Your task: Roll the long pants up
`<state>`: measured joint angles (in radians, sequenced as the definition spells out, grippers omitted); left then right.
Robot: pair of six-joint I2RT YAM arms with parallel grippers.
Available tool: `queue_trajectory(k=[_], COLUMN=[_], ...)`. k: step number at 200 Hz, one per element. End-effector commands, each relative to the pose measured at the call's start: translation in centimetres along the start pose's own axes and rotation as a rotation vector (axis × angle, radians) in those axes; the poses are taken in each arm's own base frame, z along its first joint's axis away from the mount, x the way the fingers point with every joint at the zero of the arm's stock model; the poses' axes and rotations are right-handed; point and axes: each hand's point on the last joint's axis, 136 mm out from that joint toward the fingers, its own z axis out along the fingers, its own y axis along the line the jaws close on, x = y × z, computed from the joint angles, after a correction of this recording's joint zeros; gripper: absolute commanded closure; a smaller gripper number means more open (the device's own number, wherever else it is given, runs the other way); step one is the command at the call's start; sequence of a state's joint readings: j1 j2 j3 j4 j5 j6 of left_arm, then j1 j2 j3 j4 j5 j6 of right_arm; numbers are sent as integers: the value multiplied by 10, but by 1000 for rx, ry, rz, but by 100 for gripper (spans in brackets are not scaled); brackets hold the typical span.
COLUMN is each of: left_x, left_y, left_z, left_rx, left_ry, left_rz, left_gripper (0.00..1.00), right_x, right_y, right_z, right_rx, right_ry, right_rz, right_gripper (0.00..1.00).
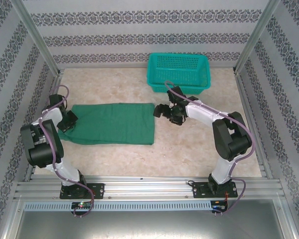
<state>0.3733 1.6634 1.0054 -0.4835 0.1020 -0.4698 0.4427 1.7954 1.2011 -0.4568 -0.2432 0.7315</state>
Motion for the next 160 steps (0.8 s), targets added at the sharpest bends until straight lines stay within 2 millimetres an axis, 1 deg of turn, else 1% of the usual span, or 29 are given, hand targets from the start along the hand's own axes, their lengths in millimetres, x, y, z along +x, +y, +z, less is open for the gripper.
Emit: queue_trajectory(k=[1, 43, 47, 56, 66, 72, 77, 91, 95, 99, 113, 123, 137, 141, 151, 160], left_x=[6, -2, -3, -4, -5, -5, -4, -2, -2, -1, 1, 2, 2, 2, 1, 0], left_y=[5, 17, 16, 17, 15, 15, 15, 15, 14, 13, 14, 14, 16, 17, 20, 23], left_z=[-16, -43, -46, -49, -50, -50, -49, -46, -46, -44, -39, -37, -36, -36, -38, -40], left_rx=[-13, -74, -71, -74, -68, -67, -66, -63, -58, -55, -57, -57, -71, -74, -91, -106], left_ry=[4, -67, -71, -74, -76, -75, -72, -61, -59, -54, -44, -36, -37, -36, -42, -54], left_rz=[-31, -39, -35, -35, -33, -33, -35, -35, -31, -30, -31, -28, -30, -28, -30, -30], left_gripper=[100, 100, 97, 83, 73, 65, 62, 62, 62, 65, 90, 100, 100, 95, 70, 55], right_x=[-1, 0, 0, 0, 1, 1, 2, 2, 2, 2, 1, 2, 1, 1, 1, 1], right_y=[5, 8, 8, 8, 7, 6, 6, 5, 5, 5, 4, 3, 2, 2, 2, 1], right_z=[7, 12, 12, 13, 14, 14, 14, 15, 15, 15, 15, 15, 15, 16, 16, 17], right_rx=[12, 7, 4, 4, 3, 2, 2, 1, 2, 1, 3, 5, 5, 3, 3, 3], right_ry=[7, 16, 16, 16, 16, 15, 17, 19, 19, 18, 17, 19, 19, 18, 22, 23], right_rz=[-1, -5, -6, -5, -4, -5, -4, -5, -4, -4, -5, -4, -2, -4, -3, -4], right_gripper=[3, 3, 3, 3, 3, 3, 3, 3, 3, 3, 3, 3, 3, 3, 3, 3])
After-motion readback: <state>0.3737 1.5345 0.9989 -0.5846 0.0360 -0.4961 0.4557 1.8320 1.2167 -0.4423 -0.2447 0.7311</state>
